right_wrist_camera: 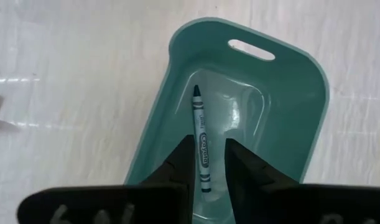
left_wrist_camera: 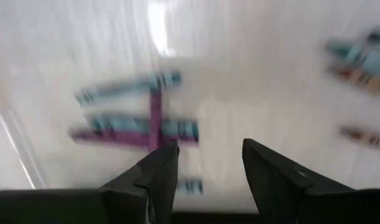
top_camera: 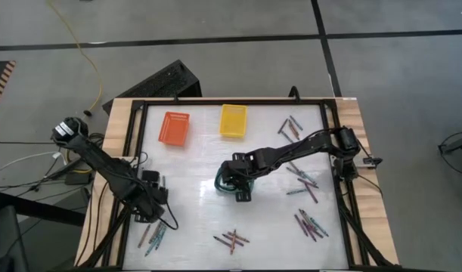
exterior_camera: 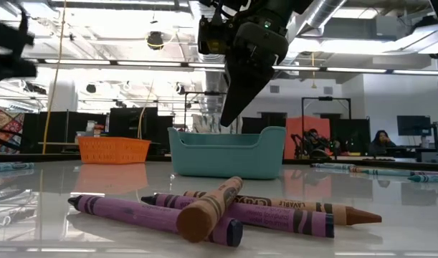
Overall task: Sort crayons
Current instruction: Put the violet crayon into the orange bin
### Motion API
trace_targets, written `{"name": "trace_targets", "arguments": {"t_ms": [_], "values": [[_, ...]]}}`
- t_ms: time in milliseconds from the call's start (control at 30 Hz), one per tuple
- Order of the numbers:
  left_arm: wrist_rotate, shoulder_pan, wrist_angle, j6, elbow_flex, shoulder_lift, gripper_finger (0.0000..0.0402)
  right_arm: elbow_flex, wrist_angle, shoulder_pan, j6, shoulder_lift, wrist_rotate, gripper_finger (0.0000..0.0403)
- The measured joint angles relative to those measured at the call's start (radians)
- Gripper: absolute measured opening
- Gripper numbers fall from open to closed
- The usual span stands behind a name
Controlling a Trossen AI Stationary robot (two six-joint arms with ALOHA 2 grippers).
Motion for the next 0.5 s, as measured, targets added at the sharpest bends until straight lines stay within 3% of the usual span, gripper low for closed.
{"name": "trace_targets", "arguments": {"t_ms": [100, 500], "values": [[-0.038, 0.016, 0.039, 0.063, -0.01, -0.001, 0.0169, 0.0, 0.001, 0.002, -0.002, 0.0, -0.002, 0.0081], [0.002, 0.152, 0.143, 0.2, -0.13, -0.001, 0.0166, 0.0, 0.002, 0.038, 0.0, 0.0, -0.006, 0.0082]]}}
